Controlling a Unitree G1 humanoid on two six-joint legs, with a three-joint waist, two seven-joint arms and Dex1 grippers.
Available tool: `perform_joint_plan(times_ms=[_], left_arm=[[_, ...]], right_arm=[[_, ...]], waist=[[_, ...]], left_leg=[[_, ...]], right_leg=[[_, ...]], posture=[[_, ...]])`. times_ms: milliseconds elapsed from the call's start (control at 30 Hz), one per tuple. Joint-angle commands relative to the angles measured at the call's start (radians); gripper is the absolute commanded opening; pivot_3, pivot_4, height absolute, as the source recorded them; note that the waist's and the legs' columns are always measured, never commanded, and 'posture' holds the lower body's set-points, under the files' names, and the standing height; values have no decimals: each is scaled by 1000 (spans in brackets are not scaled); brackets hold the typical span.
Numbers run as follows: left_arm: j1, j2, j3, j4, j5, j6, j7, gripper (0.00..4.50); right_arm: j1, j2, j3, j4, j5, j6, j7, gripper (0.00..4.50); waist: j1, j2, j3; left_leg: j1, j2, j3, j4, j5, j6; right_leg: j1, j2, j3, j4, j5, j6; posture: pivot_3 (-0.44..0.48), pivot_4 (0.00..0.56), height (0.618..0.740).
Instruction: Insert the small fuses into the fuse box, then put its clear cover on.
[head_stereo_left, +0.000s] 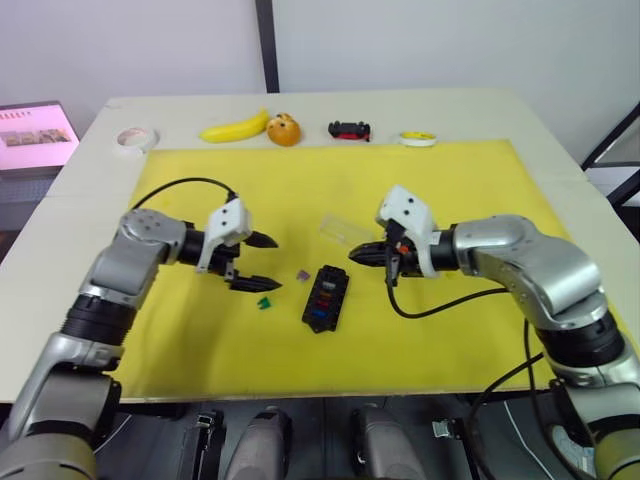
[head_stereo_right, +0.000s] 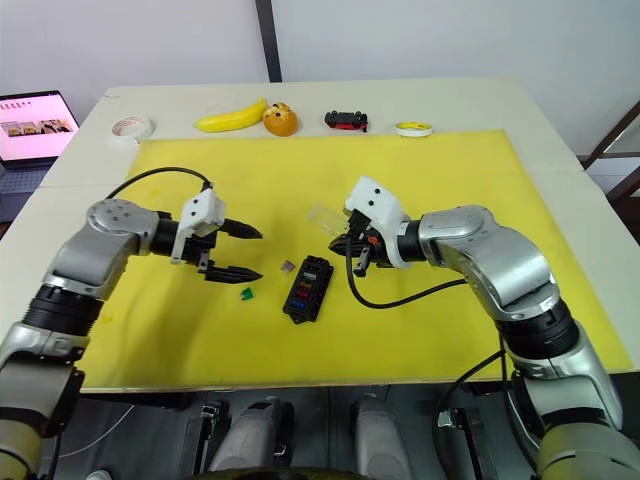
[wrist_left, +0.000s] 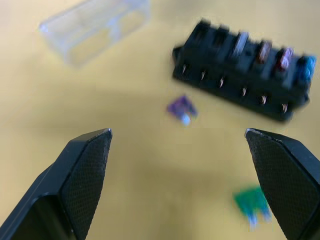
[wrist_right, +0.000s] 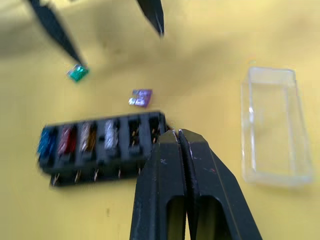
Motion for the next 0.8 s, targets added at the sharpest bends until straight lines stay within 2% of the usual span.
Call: perform_joint_plan(times_ms=[33,133,267,367,600,700,800], left_arm=[[69,77,56,-91,-84,119,-58,4500],[141,135,111,-151,-189,283,-78,4500],[209,183,172,-197,-319,482,-84,4500],[239,205,221,-199,-416,635,-70,4500],[214,188,238,-119,-525,885,-1,4500],[168,164,227,-51,-555,1000,38,4500],[146,145,205,-8,-557,1047,59,4500]], right_arm=[[30,-99,-18,-113,-33,-116,62,71],[58,-173,-67,-174,-5,-154,112,71],[48,-219,-132,-217,72,-135,163,71],[34,-235,-153,-221,97,-132,174,928],[25,-267,-171,-241,129,-122,177,4461],[10,-283,-183,-256,156,-102,178,4461],[-16,-304,-208,-265,185,-87,188,4461]], waist=[[-1,0,0],[-1,0,0],[1,0,0],[1,0,0],[3,0,0],[3,0,0],[1,0,0]], left_leg=[[0,0,0,0,0,0],[0,1,0,0,0,1],[0,3,0,0,0,1],[0,3,0,0,0,1],[0,3,0,0,0,1],[0,3,0,0,0,1],[0,2,0,0,0,1]], right_leg=[[0,0,0,0,0,0],[0,0,0,-1,0,0],[1,0,0,0,0,0],[1,0,0,-1,0,0],[1,-1,0,0,0,0],[1,0,0,0,0,0],[1,-1,0,0,0,0]], posture=[[0,150,740],[0,150,740],[0,150,740],[0,150,740],[0,150,740],[0,150,740],[0,150,740]])
